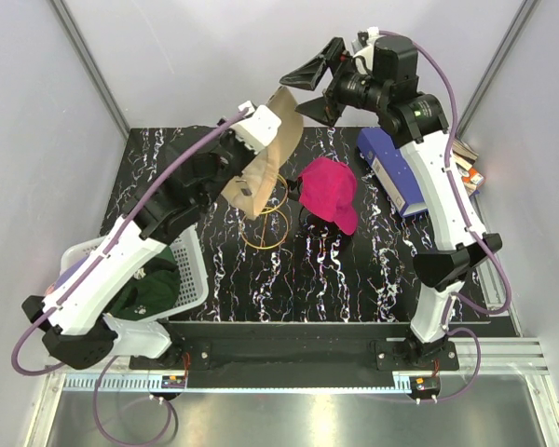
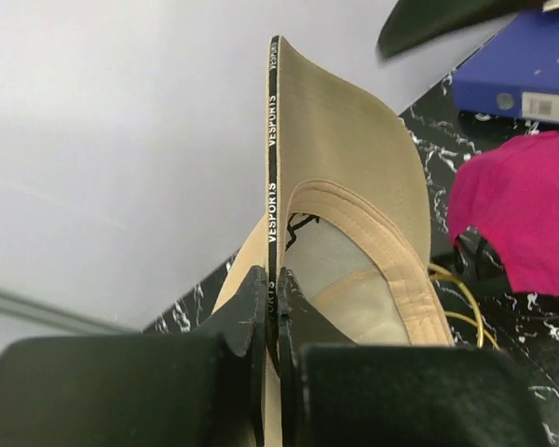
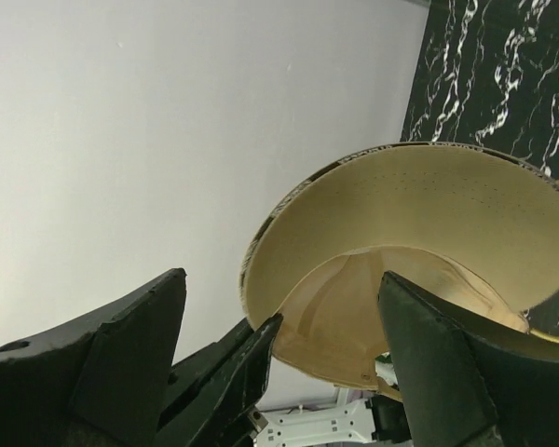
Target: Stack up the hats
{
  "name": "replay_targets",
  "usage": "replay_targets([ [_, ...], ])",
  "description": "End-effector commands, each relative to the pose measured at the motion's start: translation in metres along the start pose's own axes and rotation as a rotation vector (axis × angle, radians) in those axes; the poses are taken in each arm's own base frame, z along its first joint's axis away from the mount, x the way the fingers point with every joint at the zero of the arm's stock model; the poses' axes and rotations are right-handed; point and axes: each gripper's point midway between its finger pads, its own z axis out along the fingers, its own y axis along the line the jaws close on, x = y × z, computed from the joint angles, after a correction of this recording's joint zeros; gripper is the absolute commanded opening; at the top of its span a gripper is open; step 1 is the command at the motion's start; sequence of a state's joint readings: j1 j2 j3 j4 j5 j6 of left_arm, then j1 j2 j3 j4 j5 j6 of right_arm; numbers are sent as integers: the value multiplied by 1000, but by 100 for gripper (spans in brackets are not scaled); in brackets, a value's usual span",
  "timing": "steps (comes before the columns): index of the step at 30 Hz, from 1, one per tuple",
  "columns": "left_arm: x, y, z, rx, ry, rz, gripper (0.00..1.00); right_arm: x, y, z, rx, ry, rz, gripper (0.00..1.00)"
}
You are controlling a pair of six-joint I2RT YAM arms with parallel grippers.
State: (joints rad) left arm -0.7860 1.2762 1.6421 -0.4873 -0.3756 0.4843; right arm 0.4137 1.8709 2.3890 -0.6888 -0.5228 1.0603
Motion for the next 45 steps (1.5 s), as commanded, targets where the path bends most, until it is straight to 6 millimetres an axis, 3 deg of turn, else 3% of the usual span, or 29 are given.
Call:
replay_targets([
  [1,-55,15,-6,-63,-155,35,0,17,-6,6,14,78,64,92],
  [10,-61,-22,1,-11,-157,218,0,28,-18,15,22,149,87,91],
  [14,-67,-25,2,-25,-175,262,0,34,-27,16,33,182,90,81],
  [16,-71,-24,4,-40,-185,266,0,38,-33,15,48,191,88,70],
  [18,-73,-24,6,-49,-192,280,1,41,-40,15,61,199,86,48],
  [20,-74,-25,7,-54,-196,290,3,41,-40,14,64,193,69,37],
  [21,-75,-24,7,-63,-200,288,12,41,-44,14,71,189,57,31],
  [23,-74,-26,8,-67,-201,297,15,37,-46,12,79,165,43,15],
  [25,-72,-28,9,-71,-202,293,33,32,-47,10,83,143,23,0],
  [28,-75,-26,6,-80,-223,237,88,15,-43,2,59,83,0,0],
  [29,-76,-25,6,-82,-227,222,93,-2,-41,-7,40,28,-5,0],
  [31,-79,-25,3,-71,-245,172,99,-21,-39,-19,19,-32,-16,0],
  [32,-80,-28,3,-57,-249,163,99,-44,-41,-35,15,-98,-14,0],
  [36,-78,-39,7,-13,-253,116,99,-87,-36,-73,-32,-232,-37,0],
  [39,-76,-51,13,29,-251,86,99,-102,-25,-91,-92,-279,-47,0],
  [45,-70,-71,28,127,-215,-40,99,-110,-16,-117,-150,-341,-45,0],
])
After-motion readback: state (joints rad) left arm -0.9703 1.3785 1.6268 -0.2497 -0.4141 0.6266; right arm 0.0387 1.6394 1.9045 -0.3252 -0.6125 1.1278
